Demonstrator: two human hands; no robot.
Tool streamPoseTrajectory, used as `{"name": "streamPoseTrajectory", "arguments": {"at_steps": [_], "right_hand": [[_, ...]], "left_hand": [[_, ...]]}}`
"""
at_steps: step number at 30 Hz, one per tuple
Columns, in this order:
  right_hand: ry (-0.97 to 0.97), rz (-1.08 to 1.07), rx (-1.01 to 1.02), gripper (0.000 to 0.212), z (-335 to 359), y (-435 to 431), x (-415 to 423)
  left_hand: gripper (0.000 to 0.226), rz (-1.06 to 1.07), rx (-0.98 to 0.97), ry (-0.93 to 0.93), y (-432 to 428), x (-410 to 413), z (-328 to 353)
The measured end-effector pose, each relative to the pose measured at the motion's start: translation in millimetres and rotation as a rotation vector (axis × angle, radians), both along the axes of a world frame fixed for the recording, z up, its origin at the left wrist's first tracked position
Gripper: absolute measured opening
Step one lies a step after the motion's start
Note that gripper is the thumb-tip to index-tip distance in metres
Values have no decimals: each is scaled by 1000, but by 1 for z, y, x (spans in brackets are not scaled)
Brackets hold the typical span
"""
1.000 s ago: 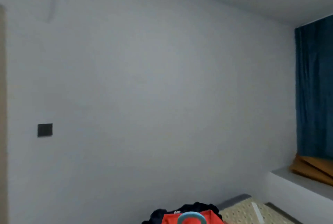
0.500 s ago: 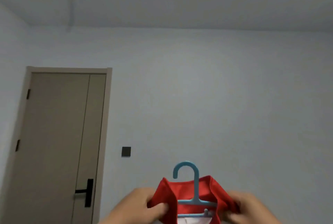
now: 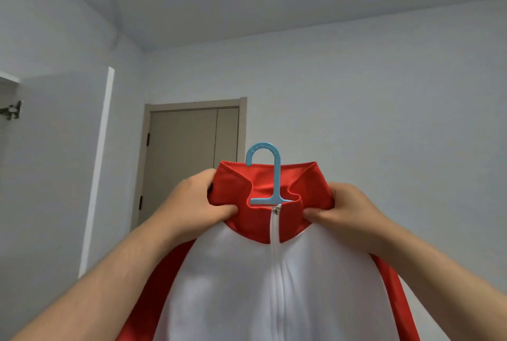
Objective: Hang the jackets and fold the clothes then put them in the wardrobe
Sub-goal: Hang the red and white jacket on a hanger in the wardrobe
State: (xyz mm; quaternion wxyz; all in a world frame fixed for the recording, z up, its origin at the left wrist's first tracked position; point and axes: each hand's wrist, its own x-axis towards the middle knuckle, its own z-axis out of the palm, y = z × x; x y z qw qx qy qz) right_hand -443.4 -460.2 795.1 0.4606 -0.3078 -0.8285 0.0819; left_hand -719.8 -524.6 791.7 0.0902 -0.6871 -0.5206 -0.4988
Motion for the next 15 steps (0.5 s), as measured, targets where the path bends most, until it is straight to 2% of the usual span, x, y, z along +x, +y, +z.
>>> {"name": "streamPoseTrajectory", "arguments": {"at_steps": [2,4,11,15], "right_hand": [[-2,37,16,3,7,6,-30],[5,59,36,4,10,15,-59],[-50,115,26,24,8,57,-149],[-86,245,54,15,6,83,-192]], "left_hand": [[32,166,-40,117,0,-32,4],[39,281,-96,185,1,-62,4],[48,432,-85,135,-1,-131,5],[32,502,-93,95,-9,-156,4]]}}
